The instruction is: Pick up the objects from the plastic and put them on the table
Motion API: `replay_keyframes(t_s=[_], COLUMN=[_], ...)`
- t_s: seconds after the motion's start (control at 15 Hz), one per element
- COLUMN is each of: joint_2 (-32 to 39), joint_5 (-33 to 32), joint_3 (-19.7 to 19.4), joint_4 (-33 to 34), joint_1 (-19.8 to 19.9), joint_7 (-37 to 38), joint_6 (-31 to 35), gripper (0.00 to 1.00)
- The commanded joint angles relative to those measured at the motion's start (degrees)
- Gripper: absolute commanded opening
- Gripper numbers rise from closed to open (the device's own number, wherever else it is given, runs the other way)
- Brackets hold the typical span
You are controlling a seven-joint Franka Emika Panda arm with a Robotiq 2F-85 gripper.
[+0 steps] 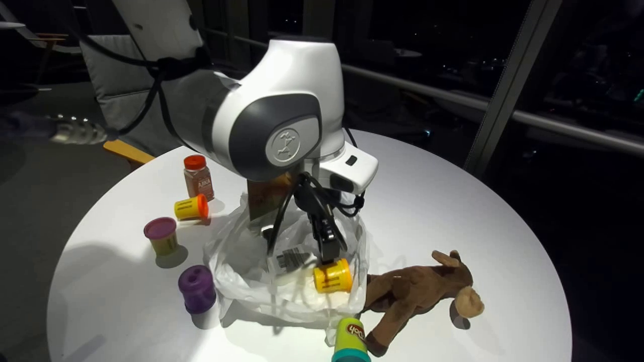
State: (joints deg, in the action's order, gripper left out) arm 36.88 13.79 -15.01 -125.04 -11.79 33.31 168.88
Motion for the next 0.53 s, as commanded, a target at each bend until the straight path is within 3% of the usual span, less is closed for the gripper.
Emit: replay_keyframes(t_s=[0.0, 0.2, 0.47], joint_2=[0.9, 1.3, 0.1], joint_5=[-1.3, -1.2, -1.0], joint_3=[-0.6, -1.0, -1.6], joint_4=[1.8, 2.1, 0.8], joint_1=[-0.1, 0.0, -0.7], joint_7=[-0.3, -0.3, 0.4], joint_6=[-1.1, -1.4, -0.2], gripper=[0.35, 0.15, 0.17])
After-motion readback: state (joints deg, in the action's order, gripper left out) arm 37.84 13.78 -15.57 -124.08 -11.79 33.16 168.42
